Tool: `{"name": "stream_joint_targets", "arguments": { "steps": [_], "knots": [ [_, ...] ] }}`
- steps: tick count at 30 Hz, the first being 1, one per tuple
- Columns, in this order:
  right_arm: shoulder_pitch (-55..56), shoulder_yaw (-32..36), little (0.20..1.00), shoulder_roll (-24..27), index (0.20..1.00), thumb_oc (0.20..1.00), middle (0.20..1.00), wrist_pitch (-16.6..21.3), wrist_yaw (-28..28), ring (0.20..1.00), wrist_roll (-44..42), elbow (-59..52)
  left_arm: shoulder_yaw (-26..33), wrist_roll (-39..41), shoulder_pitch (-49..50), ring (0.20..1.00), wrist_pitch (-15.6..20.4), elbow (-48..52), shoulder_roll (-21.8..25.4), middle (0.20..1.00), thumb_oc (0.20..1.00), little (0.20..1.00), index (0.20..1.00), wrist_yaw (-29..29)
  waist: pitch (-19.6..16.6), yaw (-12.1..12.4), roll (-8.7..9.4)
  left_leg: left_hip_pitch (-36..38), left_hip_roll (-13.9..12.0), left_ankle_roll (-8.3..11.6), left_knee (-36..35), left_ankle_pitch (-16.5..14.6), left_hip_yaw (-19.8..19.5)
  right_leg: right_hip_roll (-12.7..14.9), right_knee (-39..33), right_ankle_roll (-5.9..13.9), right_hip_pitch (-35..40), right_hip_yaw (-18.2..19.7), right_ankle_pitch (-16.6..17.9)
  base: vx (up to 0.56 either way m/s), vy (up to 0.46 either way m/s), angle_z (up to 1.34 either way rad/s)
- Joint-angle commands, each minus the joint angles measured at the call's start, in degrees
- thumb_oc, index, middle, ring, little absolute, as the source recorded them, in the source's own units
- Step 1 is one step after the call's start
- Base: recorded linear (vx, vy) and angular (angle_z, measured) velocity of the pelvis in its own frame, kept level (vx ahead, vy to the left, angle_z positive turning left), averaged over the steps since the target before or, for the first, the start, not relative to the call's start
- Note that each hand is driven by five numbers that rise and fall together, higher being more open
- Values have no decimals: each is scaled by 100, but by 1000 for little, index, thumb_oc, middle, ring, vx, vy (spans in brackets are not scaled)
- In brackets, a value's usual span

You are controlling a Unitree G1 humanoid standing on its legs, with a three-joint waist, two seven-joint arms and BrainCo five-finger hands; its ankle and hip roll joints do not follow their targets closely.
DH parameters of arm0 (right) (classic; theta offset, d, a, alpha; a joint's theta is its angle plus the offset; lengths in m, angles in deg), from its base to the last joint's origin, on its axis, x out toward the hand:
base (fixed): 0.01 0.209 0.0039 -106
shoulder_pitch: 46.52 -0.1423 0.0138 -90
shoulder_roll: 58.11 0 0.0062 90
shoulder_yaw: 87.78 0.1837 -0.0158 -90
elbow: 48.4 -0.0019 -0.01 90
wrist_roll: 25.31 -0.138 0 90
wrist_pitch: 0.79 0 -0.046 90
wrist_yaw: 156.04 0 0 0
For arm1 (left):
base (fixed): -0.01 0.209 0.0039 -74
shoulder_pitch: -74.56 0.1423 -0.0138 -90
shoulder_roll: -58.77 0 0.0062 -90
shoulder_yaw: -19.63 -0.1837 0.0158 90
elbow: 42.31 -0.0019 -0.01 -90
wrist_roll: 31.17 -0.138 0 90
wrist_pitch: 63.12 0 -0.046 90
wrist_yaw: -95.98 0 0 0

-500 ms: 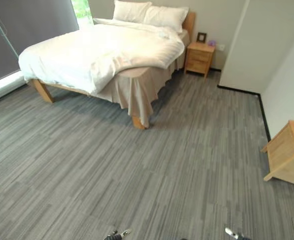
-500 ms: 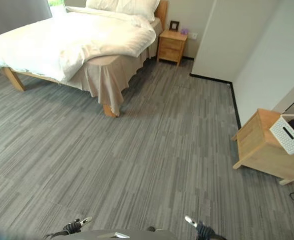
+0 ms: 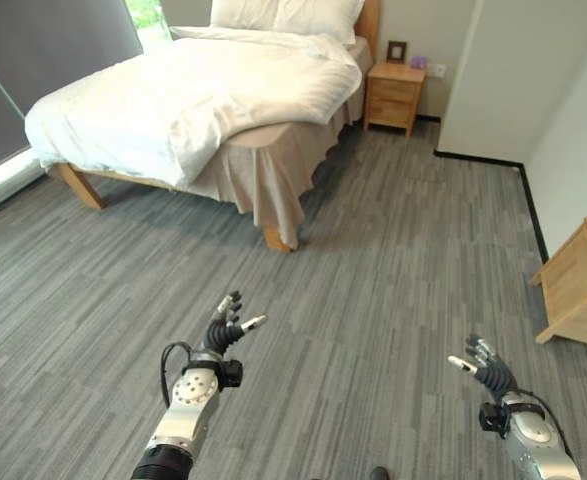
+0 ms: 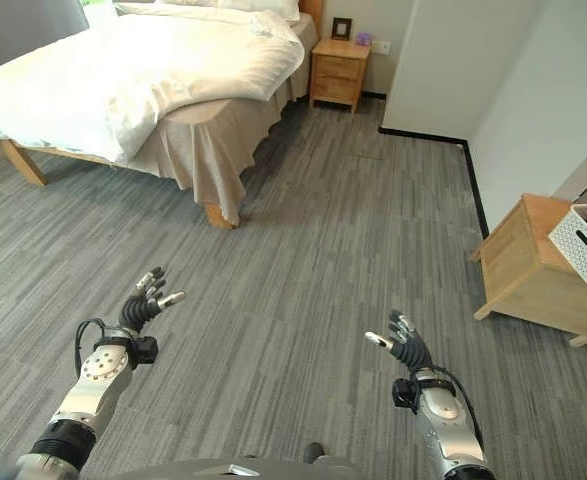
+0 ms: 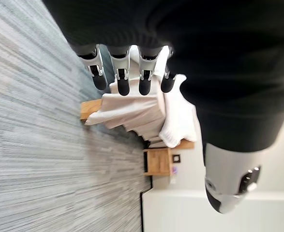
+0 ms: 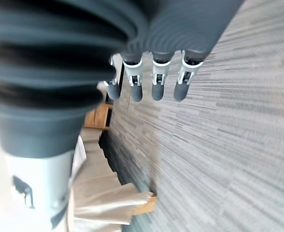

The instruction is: Making the bed.

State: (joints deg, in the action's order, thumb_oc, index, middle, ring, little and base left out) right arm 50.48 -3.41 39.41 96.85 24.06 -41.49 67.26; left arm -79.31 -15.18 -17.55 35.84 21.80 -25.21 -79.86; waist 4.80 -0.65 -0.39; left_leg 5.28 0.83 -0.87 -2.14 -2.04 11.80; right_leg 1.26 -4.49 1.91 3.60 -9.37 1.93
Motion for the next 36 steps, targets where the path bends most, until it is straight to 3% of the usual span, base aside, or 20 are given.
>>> {"name": "stream_joint_targets", "arguments": {
  "steps": [1, 5, 13, 23, 27, 30, 31, 32, 36],
  "knots": [
    [-239, -137, 1000, -15, 1000, 1000, 1000, 215, -23, 1000, 281, -202, 87, -272, -110, 1000, 185, -47, -33, 1000, 1000, 1000, 1000, 62, -44, 8, 308, -47, -31, 201, -286, 494, -510, 472, 197, 597, 111, 222, 272, 0, 0, 0],
    [-168, -199, 1000, -33, 1000, 1000, 1000, 286, -145, 1000, 499, -377, 78, 8, -98, 1000, 220, -179, -238, 1000, 1000, 1000, 1000, 214, 65, -22, 313, -98, -41, 187, -286, 498, -510, 478, 274, 594, 13, 266, 247, 0, 0, 0],
    [-255, -206, 1000, 65, 1000, 1000, 1000, 416, -289, 1000, 646, -682, 146, -92, -91, 1000, 307, 56, -101, 1000, 1000, 1000, 1000, 380, 321, -38, 328, -149, -37, 132, -286, 498, -452, 476, 459, 584, -157, 367, 206, 8, 22, -3],
    [-400, -271, 1000, 43, 1000, 1000, 1000, 504, -200, 1000, 572, -849, 333, 200, 211, 1000, 451, 475, -100, 1000, 1000, 1000, 1000, 275, 316, 86, 424, -169, -22, 89, -286, 397, -328, 517, 479, 706, -219, 420, 316, 53, 29, -10],
    [-604, -355, 1000, 50, 1000, 1000, 1000, 562, -179, 1000, 508, -922, 401, 238, 241, 1000, 486, 589, -1, 1000, 1000, 1000, 1000, 265, 389, 179, 477, -136, -30, 13, -286, 365, -329, 553, 1195, 815, -452, 371, 321, 50, 57, -3],
    [-799, -437, 1000, 3, 1000, 1000, 1000, 588, -180, 1000, 447, -1080, 428, 40, 296, 1000, 447, 765, 221, 1000, 1000, 1000, 1000, 254, 567, 186, 422, -90, -61, -85, -248, 329, -367, 589, 2443, 1021, -1055, 351, 808, 11, 55, -4],
    [-804, -439, 1000, 1, 1000, 1000, 1000, 588, -181, 1000, 447, -1078, 433, 38, 297, 1000, 444, 769, 221, 1000, 1000, 1000, 1000, 255, 562, 192, 433, -102, -50, -90, -244, 327, -358, 600, 2481, 1026, -1086, 368, 793, 130, 69, -5],
    [-910, -483, 1000, -63, 1000, 1000, 1000, 581, -181, 1000, 446, -1151, 453, -156, 369, 1000, 433, 902, 358, 1000, 1000, 1000, 1000, 229, 636, 177, 315, 5, -125, -87, -194, 336, -383, 594, 2961, 1038, -1426, 358, 915, 118, 36, -2],
    [-904, -375, 1000, -96, 1000, 1000, 1000, 590, -179, 1000, 218, -1482, 515, 374, 424, 1000, 486, 1066, 239, 1000, 1000, 1000, 1000, 150, 736, 17, 205, 179, -185, 30, -171, 177, -478, 793, 2427, 939, -1869, 376, 813, 272, -39, 5]
  ]
}}
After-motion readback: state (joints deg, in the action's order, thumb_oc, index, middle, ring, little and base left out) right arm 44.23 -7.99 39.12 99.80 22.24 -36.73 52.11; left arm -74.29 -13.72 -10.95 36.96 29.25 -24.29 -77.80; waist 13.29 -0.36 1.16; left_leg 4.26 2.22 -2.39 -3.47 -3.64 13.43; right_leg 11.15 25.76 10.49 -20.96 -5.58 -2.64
